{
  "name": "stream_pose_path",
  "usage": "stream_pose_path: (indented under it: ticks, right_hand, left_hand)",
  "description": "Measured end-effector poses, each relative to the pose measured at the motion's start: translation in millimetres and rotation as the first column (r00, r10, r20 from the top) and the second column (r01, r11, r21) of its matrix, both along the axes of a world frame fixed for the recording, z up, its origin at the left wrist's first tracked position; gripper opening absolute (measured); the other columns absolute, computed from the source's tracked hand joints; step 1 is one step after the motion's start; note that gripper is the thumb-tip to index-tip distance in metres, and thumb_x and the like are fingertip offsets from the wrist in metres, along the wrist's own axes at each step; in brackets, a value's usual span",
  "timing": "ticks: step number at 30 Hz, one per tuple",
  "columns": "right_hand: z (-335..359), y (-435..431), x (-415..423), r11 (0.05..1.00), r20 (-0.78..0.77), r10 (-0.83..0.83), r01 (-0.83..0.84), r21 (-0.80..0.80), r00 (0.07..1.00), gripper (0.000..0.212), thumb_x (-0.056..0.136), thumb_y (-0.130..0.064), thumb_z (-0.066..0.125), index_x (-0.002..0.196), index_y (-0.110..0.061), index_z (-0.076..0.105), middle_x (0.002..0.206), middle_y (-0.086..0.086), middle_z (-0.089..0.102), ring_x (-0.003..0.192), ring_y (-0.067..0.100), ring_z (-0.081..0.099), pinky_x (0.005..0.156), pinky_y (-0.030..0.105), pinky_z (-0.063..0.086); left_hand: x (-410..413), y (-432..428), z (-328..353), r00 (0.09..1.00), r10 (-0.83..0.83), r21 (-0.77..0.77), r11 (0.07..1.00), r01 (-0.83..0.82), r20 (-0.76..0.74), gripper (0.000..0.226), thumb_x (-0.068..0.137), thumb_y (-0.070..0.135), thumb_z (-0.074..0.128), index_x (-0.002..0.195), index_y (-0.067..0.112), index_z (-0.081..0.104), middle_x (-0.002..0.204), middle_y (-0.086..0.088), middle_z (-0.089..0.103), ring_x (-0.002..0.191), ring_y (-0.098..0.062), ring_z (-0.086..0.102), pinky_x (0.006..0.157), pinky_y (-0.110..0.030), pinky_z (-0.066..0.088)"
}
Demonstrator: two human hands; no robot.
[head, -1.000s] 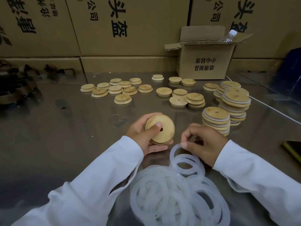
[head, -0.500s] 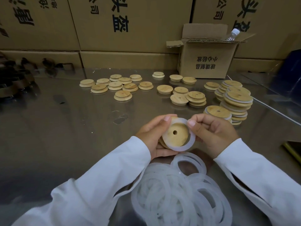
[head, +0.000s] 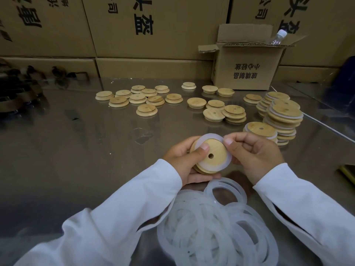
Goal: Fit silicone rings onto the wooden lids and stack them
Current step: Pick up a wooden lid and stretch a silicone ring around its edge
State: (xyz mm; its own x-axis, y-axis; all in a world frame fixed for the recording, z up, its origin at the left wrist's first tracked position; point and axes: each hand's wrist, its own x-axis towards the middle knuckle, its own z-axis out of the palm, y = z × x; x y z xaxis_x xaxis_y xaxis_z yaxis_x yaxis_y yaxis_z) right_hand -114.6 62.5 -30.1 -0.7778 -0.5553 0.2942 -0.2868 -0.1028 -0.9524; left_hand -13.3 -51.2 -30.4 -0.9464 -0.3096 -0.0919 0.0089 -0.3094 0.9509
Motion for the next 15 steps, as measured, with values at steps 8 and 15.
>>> stream_pose_path:
  ticks: [8, 15]
  right_hand:
    - [1.8, 0.3, 2.9, 0.999, -0.111, -0.043, 0.046, 0.02, 0.993, 0.016, 0.081, -0.008, 0.063, 0.072, -0.021, 0.065, 0.063, -0.007, 0.065, 0.058, 0.0, 0.059, 0.058, 0.009, 0.048]
    - [3.4, 0.6, 5.0, 1.0, -0.064, -0.027, 0.028, 0.014, 0.998, 0.009, 0.08, -0.013, 0.064, 0.076, -0.02, 0.065, 0.069, -0.001, 0.065, 0.06, 0.001, 0.059, 0.061, 0.011, 0.05]
  left_hand:
    - [0.7, 2.1, 1.2, 1.0, -0.007, 0.054, 0.999, 0.007, -0.006, 0.028, 0.094, 0.013, 0.042, 0.121, 0.011, 0.051, 0.113, -0.021, 0.056, 0.096, -0.04, 0.058, 0.069, -0.03, 0.056]
    - [0.2, 3.4, 1.3, 0.999, 0.035, 0.056, 0.998, -0.034, -0.004, 0.025, 0.095, 0.013, 0.041, 0.117, 0.011, 0.052, 0.11, -0.02, 0.057, 0.098, -0.042, 0.058, 0.068, -0.032, 0.056]
